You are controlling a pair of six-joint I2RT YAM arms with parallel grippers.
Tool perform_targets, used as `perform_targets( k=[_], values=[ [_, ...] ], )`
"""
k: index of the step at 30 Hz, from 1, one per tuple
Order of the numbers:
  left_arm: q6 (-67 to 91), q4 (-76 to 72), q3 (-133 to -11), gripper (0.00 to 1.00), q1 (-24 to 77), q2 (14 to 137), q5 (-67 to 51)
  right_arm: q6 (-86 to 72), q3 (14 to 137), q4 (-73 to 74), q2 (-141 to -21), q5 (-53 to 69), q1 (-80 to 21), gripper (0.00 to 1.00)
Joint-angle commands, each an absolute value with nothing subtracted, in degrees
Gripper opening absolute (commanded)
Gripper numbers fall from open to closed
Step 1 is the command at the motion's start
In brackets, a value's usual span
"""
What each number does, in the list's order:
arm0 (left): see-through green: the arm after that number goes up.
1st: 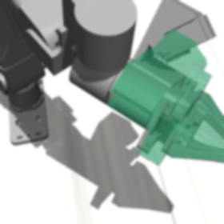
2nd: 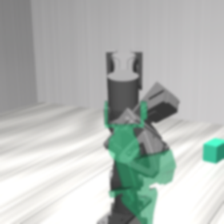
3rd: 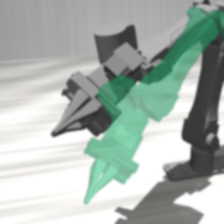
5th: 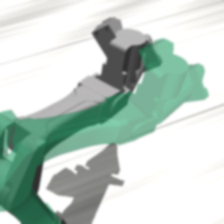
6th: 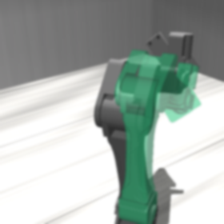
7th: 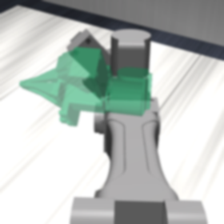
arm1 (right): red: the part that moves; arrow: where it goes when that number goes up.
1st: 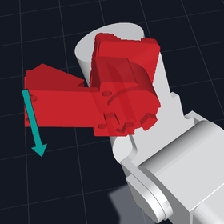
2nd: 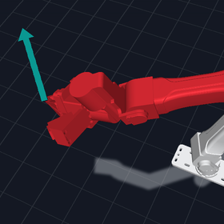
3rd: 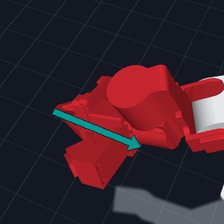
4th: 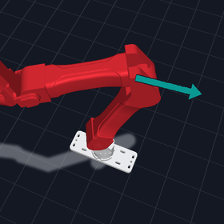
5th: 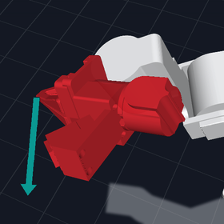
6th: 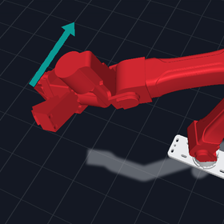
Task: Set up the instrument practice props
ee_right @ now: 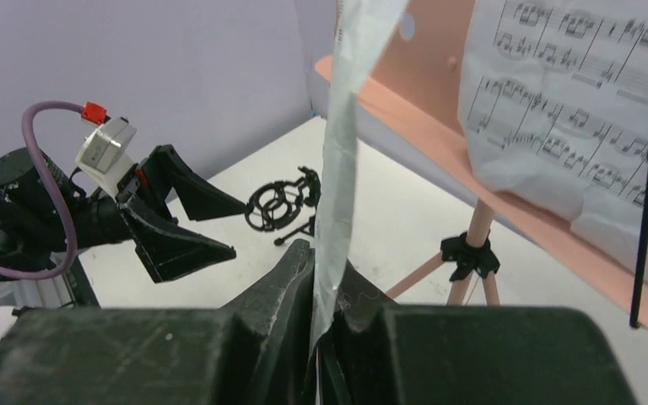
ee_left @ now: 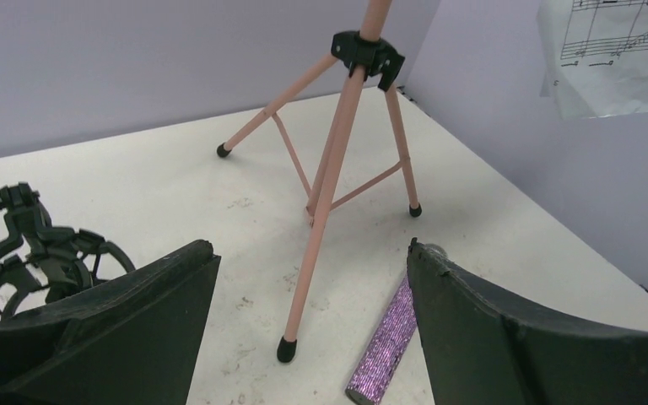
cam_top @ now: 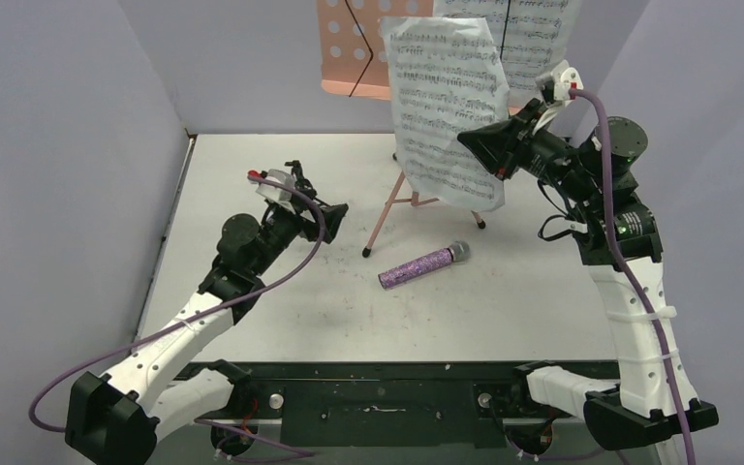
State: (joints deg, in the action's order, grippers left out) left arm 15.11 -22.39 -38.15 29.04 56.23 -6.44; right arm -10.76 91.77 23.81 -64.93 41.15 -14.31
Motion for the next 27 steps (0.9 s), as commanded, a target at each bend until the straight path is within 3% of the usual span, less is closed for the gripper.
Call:
perform_targets(
  k=[1,22,27],
  values=[
    [16.5,-22.2,-45.9,0.81,28.4,58.4,-8.4,-14.5,97.2,16.4,-66.8,40.7,-14.6,0.05],
    [24.8,2.3,-87.1,0.72,26.7,73.2,-8.8,-27.9,108.1,-4.6,-75.4,37.5,-14.6,0.05],
    [33.9,8.6,-97.9,0.64,25.2,77.9,-5.5,-27.7,109.3,-5.3,-76.5,36.5,-14.6,0.05]
  ],
)
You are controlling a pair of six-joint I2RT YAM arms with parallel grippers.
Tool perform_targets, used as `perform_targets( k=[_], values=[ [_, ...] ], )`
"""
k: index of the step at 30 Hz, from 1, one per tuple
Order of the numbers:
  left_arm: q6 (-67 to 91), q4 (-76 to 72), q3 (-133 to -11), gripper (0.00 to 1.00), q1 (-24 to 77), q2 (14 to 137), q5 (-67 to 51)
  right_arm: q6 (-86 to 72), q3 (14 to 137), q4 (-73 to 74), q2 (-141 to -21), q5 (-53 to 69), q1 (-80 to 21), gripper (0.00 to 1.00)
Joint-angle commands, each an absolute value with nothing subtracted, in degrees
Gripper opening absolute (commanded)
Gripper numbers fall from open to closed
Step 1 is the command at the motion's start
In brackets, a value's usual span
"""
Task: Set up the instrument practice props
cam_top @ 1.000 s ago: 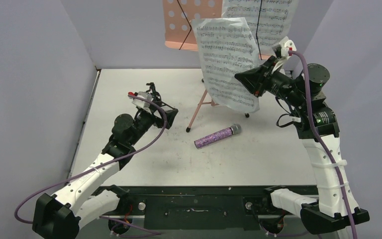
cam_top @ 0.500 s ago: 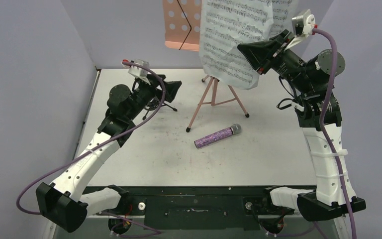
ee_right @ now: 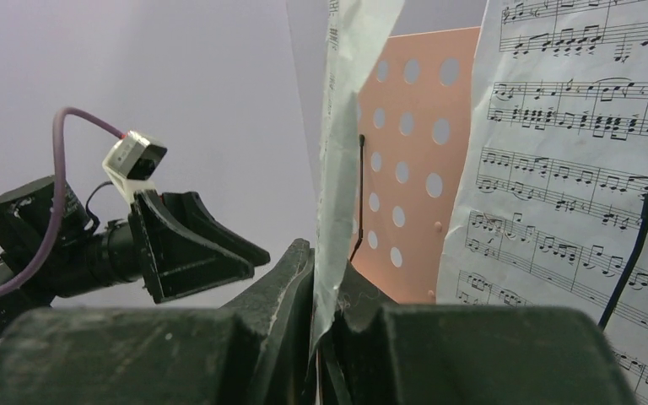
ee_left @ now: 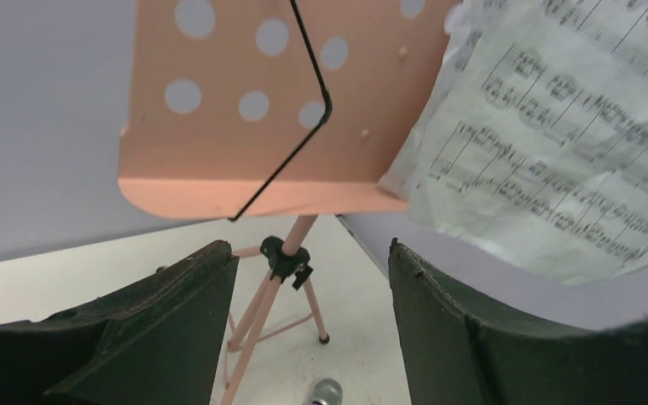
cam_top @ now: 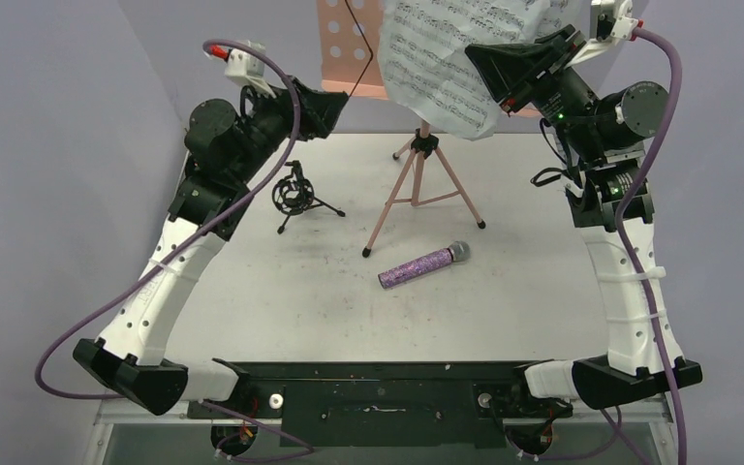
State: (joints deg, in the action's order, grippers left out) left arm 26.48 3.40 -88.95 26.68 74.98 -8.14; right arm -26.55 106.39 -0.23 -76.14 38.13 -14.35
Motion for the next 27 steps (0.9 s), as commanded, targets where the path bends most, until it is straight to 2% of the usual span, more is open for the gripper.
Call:
perform_targets(
  k=[1,9,27],
  values=[
    [34.4,8.9,-99.6,0.64,25.2,78.8,-5.7,-27.6,109.5,-5.2,-76.7,36.4,-14.6,0.05],
    [40.8,9.8,-110.4,0.63,24.8,85.5,-5.3,-26.3,110.0,-3.7,-77.4,33.7,-14.5,0.05],
    [47.7,12.7,-129.2,0.51,26.0,100.9,-10.7,-24.4,110.0,-2.5,-78.8,28.8,-14.7,0.05]
  ],
)
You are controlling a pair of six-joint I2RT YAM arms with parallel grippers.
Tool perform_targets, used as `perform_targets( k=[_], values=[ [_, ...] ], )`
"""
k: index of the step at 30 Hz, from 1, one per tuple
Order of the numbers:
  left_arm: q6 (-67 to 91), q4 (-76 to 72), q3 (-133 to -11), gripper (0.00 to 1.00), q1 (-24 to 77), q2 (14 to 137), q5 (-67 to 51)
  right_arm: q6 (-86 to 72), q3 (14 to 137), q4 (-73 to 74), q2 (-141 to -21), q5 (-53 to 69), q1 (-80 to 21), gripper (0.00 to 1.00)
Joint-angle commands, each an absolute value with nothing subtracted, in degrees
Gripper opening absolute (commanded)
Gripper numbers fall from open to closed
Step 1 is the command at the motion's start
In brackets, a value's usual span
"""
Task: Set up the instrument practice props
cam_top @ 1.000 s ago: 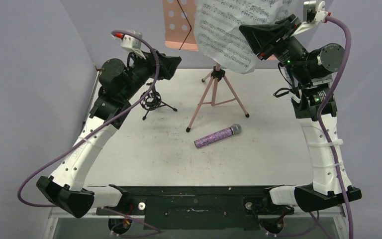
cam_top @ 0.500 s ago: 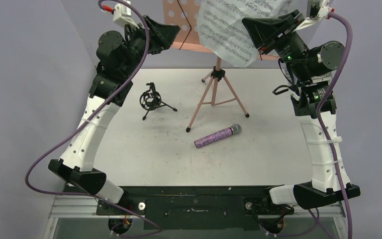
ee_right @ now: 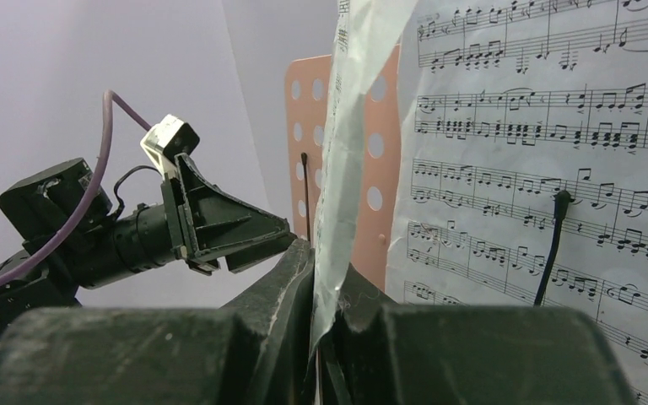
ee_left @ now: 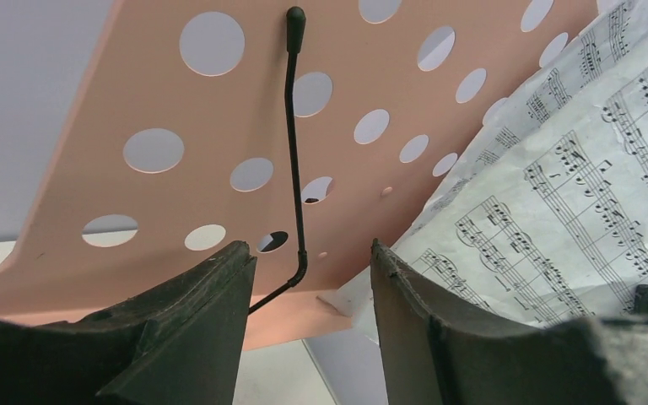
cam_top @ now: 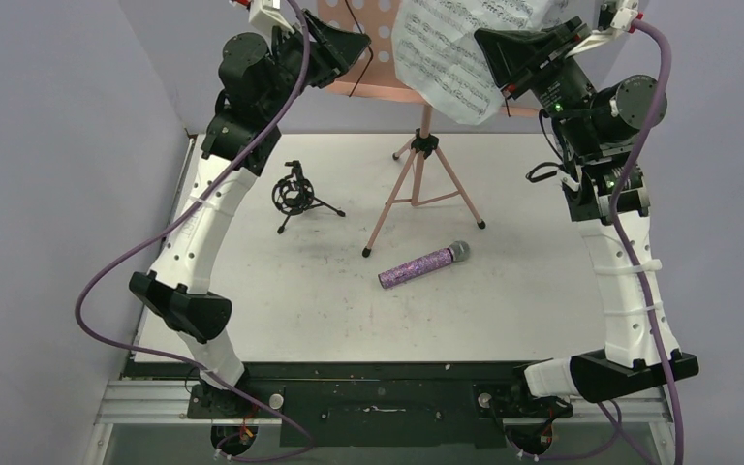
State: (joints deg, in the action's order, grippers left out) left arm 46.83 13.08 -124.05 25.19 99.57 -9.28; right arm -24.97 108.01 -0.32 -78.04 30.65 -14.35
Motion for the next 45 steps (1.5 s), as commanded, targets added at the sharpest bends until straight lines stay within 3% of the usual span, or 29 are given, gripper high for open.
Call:
perform_targets(
  k=[1,16,28,45],
  values=[
    [47.6,12.8,-129.7,0.5,26.1,101.5,-10.8,-24.4,110.1,-2.5,-79.0,28.8,-14.6,0.05],
    [46.4,13.0,-130.6,0.32,27.7,104.7,-10.2,-24.9,111.2,-2.9,-81.7,29.2,-14.6,0.05],
    [45.7,11.6,-129.6,0.0,27.7,104.0,-10.2,-25.0,111.6,-4.4,-83.2,29.6,-14.9,0.05],
    [42.9,-6.5,-114.6,0.0,28.0,97.3,-14.3,-23.6,113.9,-3.2,-87.0,27.6,-15.7,0.05]
  ],
)
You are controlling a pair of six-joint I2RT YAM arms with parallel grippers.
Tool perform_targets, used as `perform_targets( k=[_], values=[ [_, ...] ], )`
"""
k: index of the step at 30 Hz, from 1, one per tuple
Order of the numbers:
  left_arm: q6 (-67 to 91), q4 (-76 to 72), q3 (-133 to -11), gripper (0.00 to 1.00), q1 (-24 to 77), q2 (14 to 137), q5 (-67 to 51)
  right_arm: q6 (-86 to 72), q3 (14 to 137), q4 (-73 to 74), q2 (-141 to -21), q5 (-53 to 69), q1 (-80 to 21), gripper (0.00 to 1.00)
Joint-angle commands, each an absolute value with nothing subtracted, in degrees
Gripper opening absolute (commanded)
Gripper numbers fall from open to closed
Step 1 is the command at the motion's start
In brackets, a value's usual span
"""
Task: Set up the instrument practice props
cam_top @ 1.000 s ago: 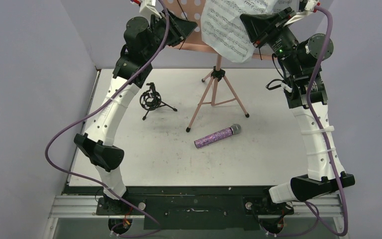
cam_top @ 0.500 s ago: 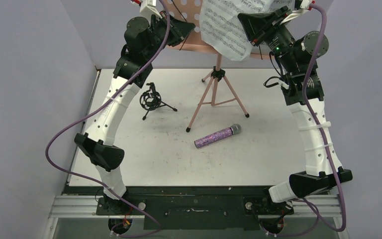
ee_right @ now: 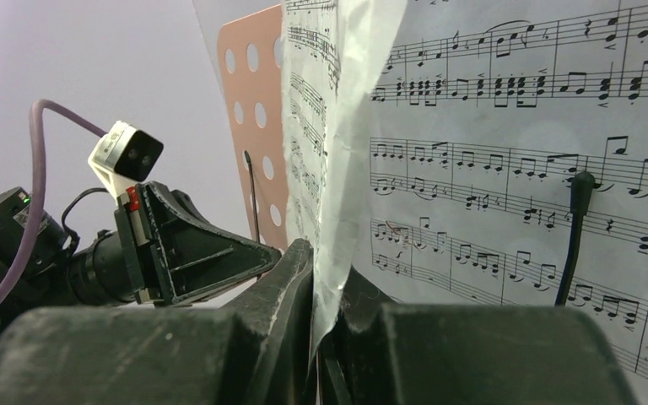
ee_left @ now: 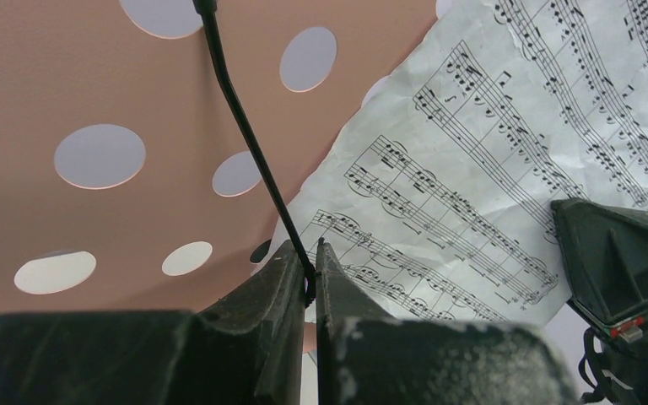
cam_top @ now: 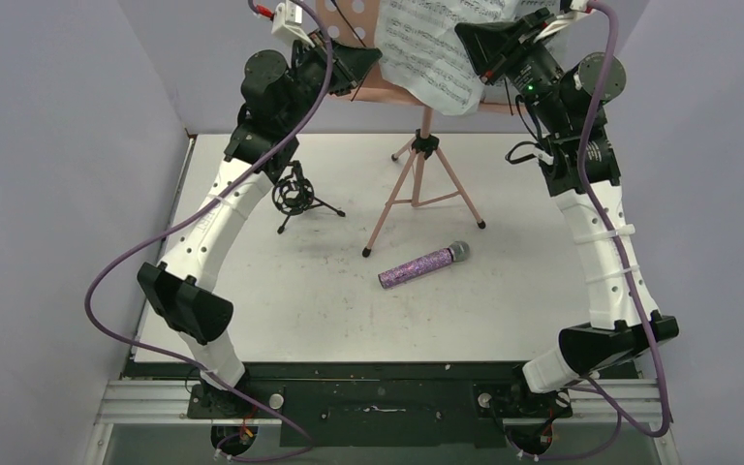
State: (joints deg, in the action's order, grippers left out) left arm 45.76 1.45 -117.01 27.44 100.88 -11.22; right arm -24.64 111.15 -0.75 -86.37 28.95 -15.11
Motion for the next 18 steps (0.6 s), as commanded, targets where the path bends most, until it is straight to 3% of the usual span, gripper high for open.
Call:
perform_targets(
  k=[1,18],
  values=[
    [42.6,-7.5,-113.8,0.0,28.0,97.0,-14.6,-23.5,114.1,-3.0,-87.2,27.4,-15.7,0.05],
    [38.1,-21.1,-106.6,0.0,28.4,94.6,-21.3,-22.5,116.6,-1.3,-89.7,25.1,-15.8,0.05]
  ],
)
